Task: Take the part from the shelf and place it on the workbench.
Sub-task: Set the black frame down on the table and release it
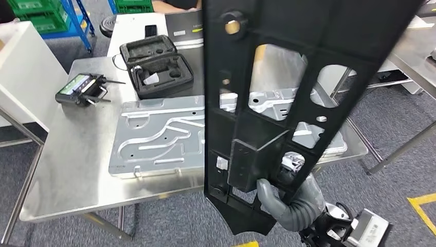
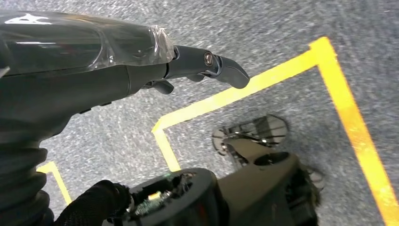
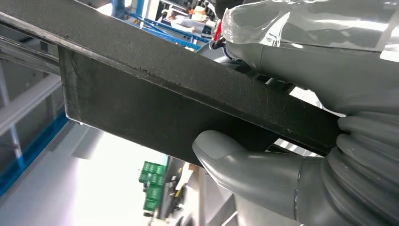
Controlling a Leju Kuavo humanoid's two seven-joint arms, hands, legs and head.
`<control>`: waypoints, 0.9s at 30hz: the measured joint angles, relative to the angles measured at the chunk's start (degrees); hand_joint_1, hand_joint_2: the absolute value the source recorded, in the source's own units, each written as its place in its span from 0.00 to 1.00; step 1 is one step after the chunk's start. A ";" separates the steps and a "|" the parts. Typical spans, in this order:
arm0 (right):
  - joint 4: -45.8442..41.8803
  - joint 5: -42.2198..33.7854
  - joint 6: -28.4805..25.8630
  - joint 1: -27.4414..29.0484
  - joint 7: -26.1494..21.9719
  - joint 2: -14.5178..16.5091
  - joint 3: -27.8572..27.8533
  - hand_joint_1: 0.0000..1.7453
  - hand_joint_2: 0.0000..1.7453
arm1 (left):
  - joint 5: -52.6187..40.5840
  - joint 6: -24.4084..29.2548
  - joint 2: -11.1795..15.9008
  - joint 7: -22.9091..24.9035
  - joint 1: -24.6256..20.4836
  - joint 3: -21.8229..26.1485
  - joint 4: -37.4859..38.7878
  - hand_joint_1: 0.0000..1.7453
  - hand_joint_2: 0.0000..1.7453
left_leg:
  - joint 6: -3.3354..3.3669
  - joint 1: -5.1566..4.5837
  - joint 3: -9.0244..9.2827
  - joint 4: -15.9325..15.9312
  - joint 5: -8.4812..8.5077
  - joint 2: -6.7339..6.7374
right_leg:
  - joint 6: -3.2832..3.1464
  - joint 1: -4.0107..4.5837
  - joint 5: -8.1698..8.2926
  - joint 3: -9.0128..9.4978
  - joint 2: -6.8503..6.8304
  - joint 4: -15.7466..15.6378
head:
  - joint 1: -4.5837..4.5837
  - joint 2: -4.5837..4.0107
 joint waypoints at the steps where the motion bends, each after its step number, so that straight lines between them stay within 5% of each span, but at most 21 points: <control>1: 0.01 0.23 0.09 -0.48 0.41 -0.13 -0.05 1.00 1.00 | 0.00 -0.02 -0.03 -0.04 -0.02 -0.01 0.00 0.00 1.00 | -0.30 -0.06 0.31 0.01 -0.39 0.02 | -0.23 0.09 1.12 0.88 -0.13 -2.70 | -0.02 0.00; 6: 0.00 1.51 0.77 -2.21 2.57 -0.84 -0.25 1.00 1.00 | -0.27 -0.37 -0.05 -0.18 -0.11 -0.07 0.00 0.00 1.00 | -1.86 -0.21 0.55 1.35 -1.76 0.05 | -2.39 0.17 2.06 2.08 -0.14 -4.97 | -0.12 0.00; 8: 0.15 3.55 1.34 -4.50 5.88 -1.69 -0.34 1.00 1.00 | -0.57 -1.10 -0.04 -0.75 -0.25 -0.15 0.00 0.00 1.00 | -2.33 0.00 -2.17 6.30 -4.13 0.05 | -2.80 0.01 2.02 2.37 -0.05 -5.06 | -0.17 0.00; 10: 0.92 5.83 1.84 -7.68 9.62 -2.92 -0.45 1.00 1.00 | -1.00 -1.91 -0.04 -1.85 -0.33 -0.37 0.00 0.00 1.00 | -2.74 0.12 -6.83 13.93 -6.96 0.06 | -3.03 0.04 1.85 2.38 0.06 -5.05 | -0.20 0.00; 12: 2.61 8.46 2.44 -11.24 12.68 -4.14 -0.52 1.00 1.00 | -1.50 -2.43 -0.04 -2.68 -0.40 -0.67 0.00 0.00 1.00 | -2.84 0.14 -9.63 16.90 -7.07 0.06 | -3.10 0.11 1.69 2.49 0.19 -5.04 | -0.20 0.00; 15: 5.63 11.58 3.04 -15.73 15.32 -5.77 -0.57 1.00 1.00 | -2.01 -2.83 -0.04 -3.11 -0.49 -1.07 0.00 0.00 1.00 | -1.95 -0.10 -7.01 7.23 -0.71 0.06 | -2.96 0.30 1.42 2.94 0.32 -5.05 | -0.20 0.00; 17: 7.25 13.75 3.16 -17.68 16.54 -6.50 -0.50 1.00 1.00 | -2.22 -2.98 -0.03 -3.20 -0.48 -1.18 0.00 0.00 1.00 | -1.35 -0.54 -5.10 1.44 1.78 0.09 | -2.67 0.39 1.30 3.02 0.31 -5.08 | -0.18 0.00; 22: 13.83 23.18 5.74 -24.24 21.10 -8.28 0.95 1.00 1.00 | -3.27 -4.03 -0.05 -3.40 -0.82 -2.15 0.00 0.00 1.00 | -0.33 -0.45 -4.19 -0.43 3.22 0.15 | -1.24 0.30 0.26 2.45 0.22 -3.96 | -0.11 0.00; 25: 19.79 29.15 8.77 -29.36 23.15 -8.78 2.95 1.00 1.00 | -4.45 -4.57 -0.17 -2.70 -1.45 -2.93 0.00 0.00 1.00 | 0.22 -0.20 -3.85 -0.81 3.50 0.18 | -0.57 0.17 -4.25 -1.99 0.12 5.40 | -0.05 0.00; 27: 24.60 34.27 10.90 -32.40 24.41 -8.80 5.31 1.00 1.00 | -5.31 -4.89 -0.26 -1.99 -1.85 -3.58 0.00 0.00 1.00 | 0.26 -0.10 -3.85 -0.79 3.44 0.10 | -0.19 -0.09 -5.50 -4.98 0.08 10.88 | -0.05 0.00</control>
